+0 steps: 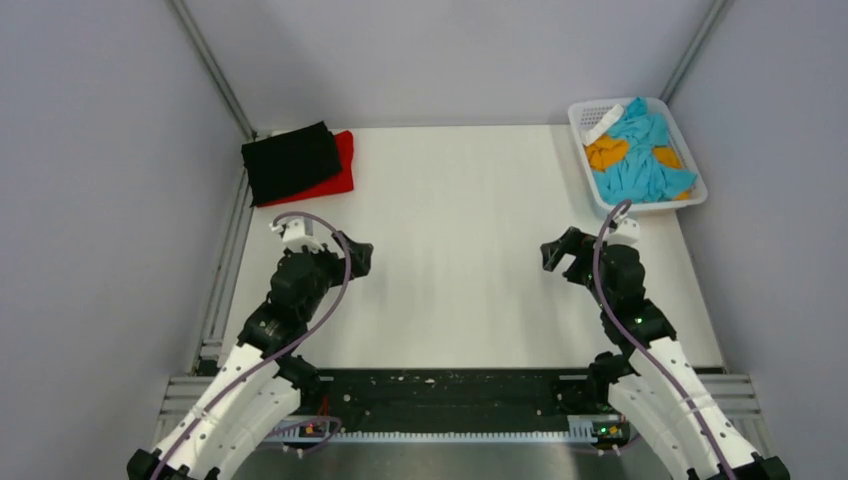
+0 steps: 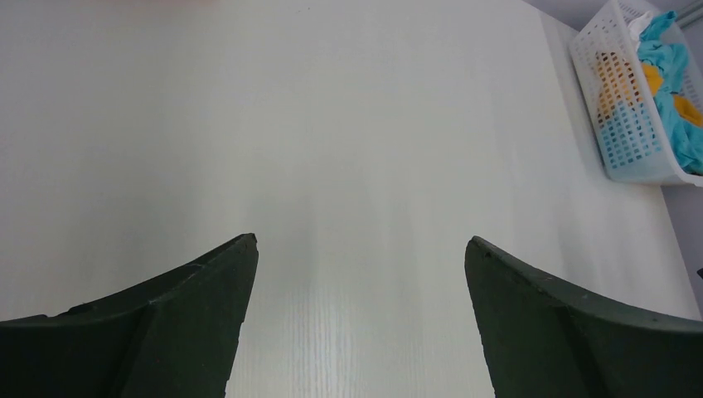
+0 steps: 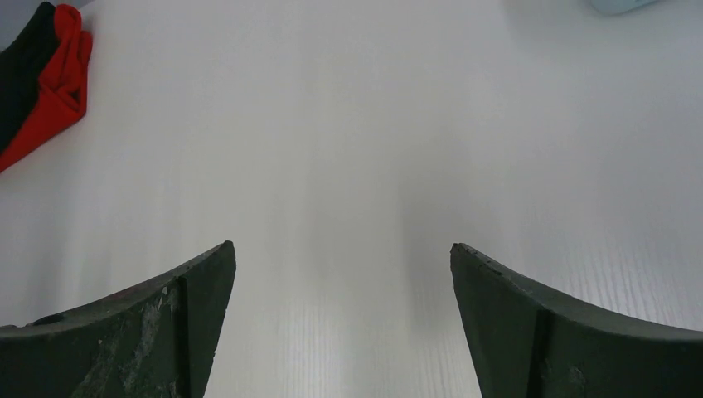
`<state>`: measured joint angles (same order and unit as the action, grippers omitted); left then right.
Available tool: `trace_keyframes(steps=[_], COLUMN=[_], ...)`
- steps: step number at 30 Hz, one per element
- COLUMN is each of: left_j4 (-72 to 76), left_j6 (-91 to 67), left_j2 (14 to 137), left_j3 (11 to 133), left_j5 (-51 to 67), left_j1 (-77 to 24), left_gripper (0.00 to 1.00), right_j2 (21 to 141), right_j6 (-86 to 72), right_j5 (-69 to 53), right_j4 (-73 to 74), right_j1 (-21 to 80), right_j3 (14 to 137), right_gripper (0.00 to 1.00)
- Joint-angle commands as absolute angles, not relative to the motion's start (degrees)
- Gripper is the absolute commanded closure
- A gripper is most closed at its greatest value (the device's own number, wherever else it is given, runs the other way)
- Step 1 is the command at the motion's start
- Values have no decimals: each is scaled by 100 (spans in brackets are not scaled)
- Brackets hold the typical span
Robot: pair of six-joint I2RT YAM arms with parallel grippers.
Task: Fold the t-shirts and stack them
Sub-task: Grab crumpled tshirt from bin with the right arm
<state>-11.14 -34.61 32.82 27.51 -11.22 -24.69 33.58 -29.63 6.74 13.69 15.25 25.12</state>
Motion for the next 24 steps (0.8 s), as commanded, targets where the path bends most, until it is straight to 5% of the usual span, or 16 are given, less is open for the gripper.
trace_keyframes(steps=[1, 11, 17, 24], left_j4=[-793, -510, -315, -252], left_j6=[-3500, -3537, -3508, -3517], left_j2=[3337, 3648, 3760, 3942], left_j3=[2689, 2627, 2548, 2527], left_j5=[-944, -948, -1031, -1416], left_j1=[-2469, -2469, -2465, -2468], left_gripper=[1, 1, 1, 1], right_j2=[3401, 4432, 6615, 9388], right_j6=[-2995, -2807, -2400, -2784], right_j5=[766, 907, 1275, 622], right_j4=[904, -83, 741, 2018], right_j1=[1511, 1509, 1134, -649], right_j3=[2700, 3422, 5638, 8366], right_gripper=[1, 1, 1, 2])
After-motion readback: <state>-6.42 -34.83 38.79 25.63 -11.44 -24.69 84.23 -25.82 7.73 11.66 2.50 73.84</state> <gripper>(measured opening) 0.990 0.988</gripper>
